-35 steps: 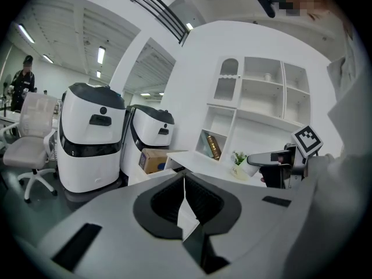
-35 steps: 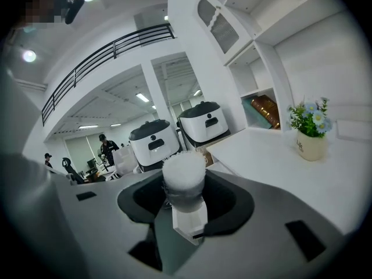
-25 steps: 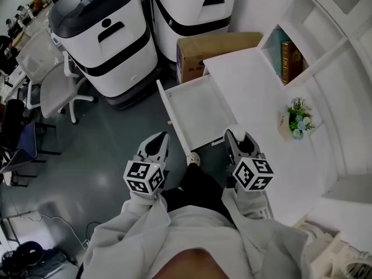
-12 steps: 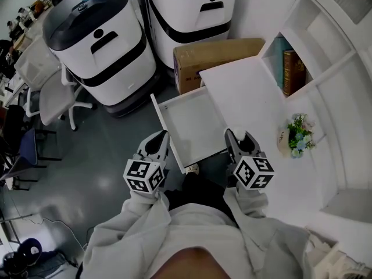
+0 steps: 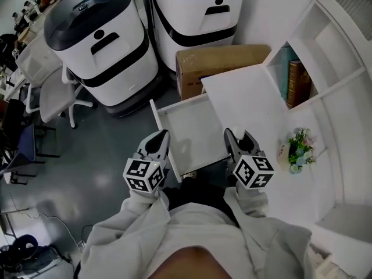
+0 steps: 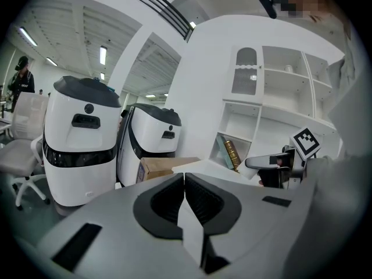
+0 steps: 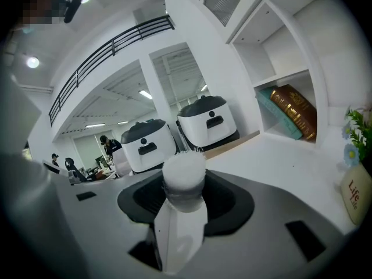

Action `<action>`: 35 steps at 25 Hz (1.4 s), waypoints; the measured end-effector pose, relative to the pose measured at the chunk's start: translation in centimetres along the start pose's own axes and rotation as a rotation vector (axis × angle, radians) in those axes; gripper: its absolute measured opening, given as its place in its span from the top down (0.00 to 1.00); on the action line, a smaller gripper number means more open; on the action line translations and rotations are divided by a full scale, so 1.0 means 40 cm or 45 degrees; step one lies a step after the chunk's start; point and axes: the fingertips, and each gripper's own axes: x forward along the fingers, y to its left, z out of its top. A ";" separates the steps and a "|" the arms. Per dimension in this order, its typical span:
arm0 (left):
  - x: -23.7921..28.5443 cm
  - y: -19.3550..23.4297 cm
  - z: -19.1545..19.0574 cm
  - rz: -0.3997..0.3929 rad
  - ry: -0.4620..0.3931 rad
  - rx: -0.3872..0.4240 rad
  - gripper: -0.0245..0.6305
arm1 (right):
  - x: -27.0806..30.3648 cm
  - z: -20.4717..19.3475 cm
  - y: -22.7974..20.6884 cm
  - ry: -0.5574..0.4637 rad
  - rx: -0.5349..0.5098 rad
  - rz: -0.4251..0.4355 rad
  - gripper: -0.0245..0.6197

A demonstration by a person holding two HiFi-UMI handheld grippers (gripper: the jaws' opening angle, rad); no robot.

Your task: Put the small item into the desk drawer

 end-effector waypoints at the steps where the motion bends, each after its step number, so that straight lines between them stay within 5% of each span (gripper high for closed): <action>1: 0.003 0.004 -0.003 0.005 0.004 -0.003 0.93 | 0.006 -0.003 -0.001 0.008 0.001 0.005 0.66; 16: -0.025 0.030 -0.078 0.109 0.059 -0.078 0.93 | 0.116 -0.119 0.079 0.194 -0.021 0.183 0.66; 21: -0.026 0.029 -0.110 0.119 0.100 -0.096 0.93 | 0.179 -0.206 0.120 0.327 0.080 0.277 0.66; 28: -0.028 0.044 -0.130 0.142 0.143 -0.109 0.93 | 0.256 -0.315 0.109 0.491 0.136 0.270 0.66; 35: -0.021 0.053 -0.164 0.151 0.174 -0.097 0.93 | 0.341 -0.428 0.051 0.670 0.054 0.216 0.66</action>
